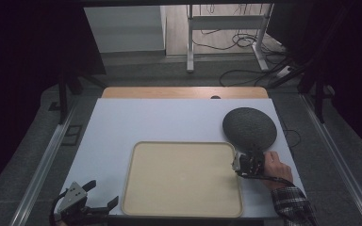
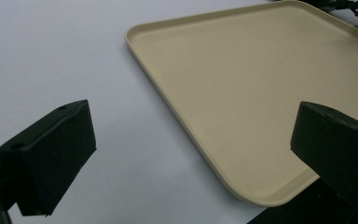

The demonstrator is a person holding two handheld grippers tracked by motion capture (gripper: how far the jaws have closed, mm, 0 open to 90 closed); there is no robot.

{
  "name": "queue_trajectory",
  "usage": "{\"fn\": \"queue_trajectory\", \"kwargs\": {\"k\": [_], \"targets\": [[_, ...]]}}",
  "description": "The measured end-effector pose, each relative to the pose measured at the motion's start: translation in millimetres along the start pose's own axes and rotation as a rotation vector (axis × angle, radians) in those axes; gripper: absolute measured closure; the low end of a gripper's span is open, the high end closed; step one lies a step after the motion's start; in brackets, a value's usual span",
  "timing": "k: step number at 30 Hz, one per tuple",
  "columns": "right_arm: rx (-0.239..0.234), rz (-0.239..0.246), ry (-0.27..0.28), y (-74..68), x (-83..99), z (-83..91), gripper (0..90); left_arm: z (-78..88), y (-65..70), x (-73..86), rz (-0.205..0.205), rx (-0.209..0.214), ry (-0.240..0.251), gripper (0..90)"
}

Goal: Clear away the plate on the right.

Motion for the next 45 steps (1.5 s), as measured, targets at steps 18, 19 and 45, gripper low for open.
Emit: {"fn": "queue_trajectory", "kwargs": {"k": [18, 19, 45], "targets": [[0.046, 0.108, -0.011, -8.3, -5.7, -27.3, 68.0, -1.0, 0.1, 0.5, -0.005, 0.001, -0.012, 0.0], [0.048, 0.111, -0.013, -8.7, -5.7, -28.0, 68.9, -1.2, 0.2, 0.6, -0.005, 0.001, -0.012, 0.0], [0.084, 0.134, 0.003, -9.6, -4.4, -31.4, 85.5, -1.0, 3.3, -1.1, -0.026, 0.01, -0.006, 0.0]]}}
Point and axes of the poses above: each handheld gripper's, and its own axes: z roughly backward along the jaws, x roughly out of its underside, y roughly to its right, the point moved 4 cm from there along -z, roughly forward along the jaws, and after that the axes turned 9 degrees about x, right-handed, at the moved point
